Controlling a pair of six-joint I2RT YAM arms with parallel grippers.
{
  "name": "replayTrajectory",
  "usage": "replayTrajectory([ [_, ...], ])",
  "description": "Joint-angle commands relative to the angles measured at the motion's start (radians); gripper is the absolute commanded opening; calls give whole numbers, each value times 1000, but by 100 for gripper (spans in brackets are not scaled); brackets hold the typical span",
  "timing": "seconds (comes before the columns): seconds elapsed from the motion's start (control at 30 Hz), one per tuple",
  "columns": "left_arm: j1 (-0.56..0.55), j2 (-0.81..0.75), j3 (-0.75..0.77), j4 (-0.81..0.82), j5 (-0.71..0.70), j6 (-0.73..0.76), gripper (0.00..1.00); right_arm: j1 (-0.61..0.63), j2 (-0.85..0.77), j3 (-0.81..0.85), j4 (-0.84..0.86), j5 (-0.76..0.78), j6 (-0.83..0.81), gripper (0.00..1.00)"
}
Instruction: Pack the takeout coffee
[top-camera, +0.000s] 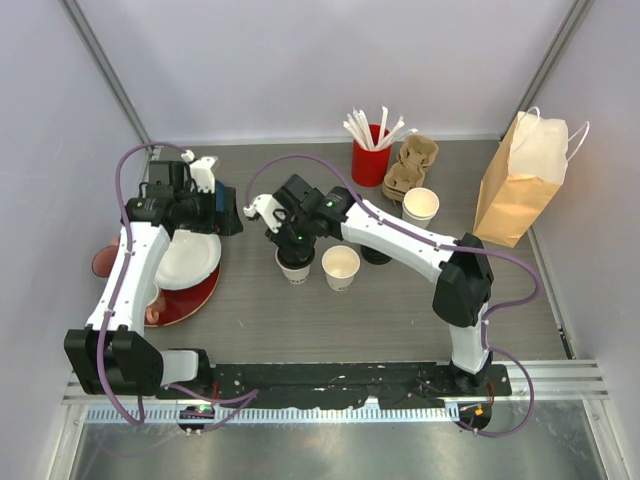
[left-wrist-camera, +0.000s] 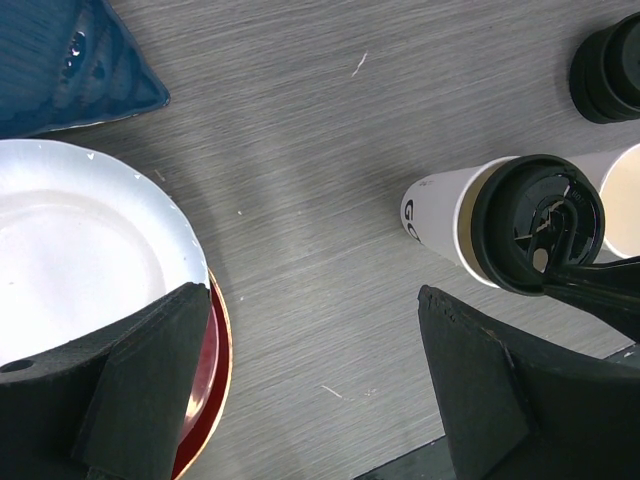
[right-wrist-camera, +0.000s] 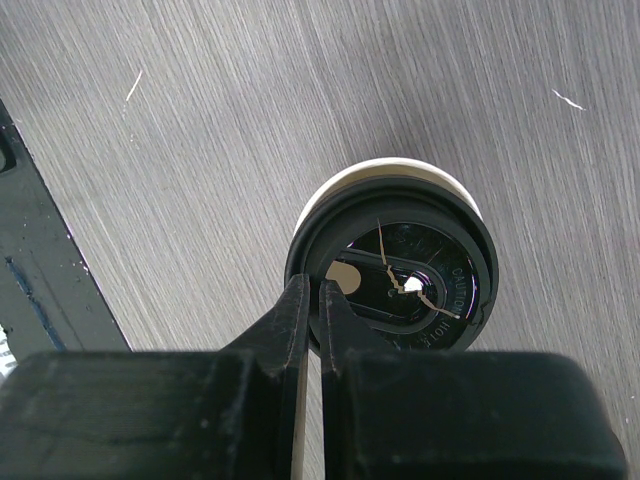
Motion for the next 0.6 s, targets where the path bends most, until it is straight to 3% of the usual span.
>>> replayTrajectory([
  [0.0, 7, -26, -1, 31, 5, -2, 90, 9, -7, 23, 13, -27, -1, 1],
  [0.57, 7, -26, -2, 28, 14, -1, 90, 9, 47, 32, 20, -19, -4, 1],
])
